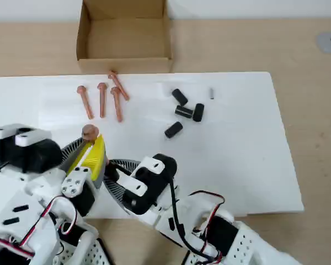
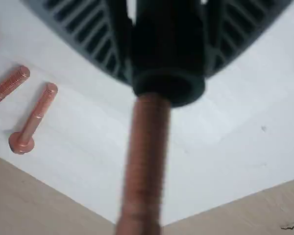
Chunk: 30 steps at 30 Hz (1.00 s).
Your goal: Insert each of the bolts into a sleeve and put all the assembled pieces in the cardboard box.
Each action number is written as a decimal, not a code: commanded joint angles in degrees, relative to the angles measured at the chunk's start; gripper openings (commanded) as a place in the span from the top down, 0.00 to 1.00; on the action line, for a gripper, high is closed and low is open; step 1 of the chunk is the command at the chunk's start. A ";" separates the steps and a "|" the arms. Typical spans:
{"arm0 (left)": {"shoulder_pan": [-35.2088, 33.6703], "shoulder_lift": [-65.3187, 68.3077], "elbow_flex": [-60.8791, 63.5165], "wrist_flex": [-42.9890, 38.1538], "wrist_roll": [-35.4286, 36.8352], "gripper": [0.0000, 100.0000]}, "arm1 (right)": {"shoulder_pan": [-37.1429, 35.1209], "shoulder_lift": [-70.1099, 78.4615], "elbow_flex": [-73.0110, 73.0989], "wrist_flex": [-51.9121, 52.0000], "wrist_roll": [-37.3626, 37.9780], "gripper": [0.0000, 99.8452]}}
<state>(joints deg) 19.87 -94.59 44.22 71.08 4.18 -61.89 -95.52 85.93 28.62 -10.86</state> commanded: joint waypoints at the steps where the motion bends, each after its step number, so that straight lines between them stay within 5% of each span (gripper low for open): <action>1: 0.18 -0.48 -2.55 0.00 -0.09 0.99 | -0.66 -0.57 -0.13 -1.76 -0.62 0.99; 30: 0.70 -0.66 -2.64 2.99 3.08 0.99 | 4.26 -0.92 -0.48 -1.76 -0.70 0.99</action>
<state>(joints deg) 20.04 -95.12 44.13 73.80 6.81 -59.16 -95.52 85.93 28.62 -10.86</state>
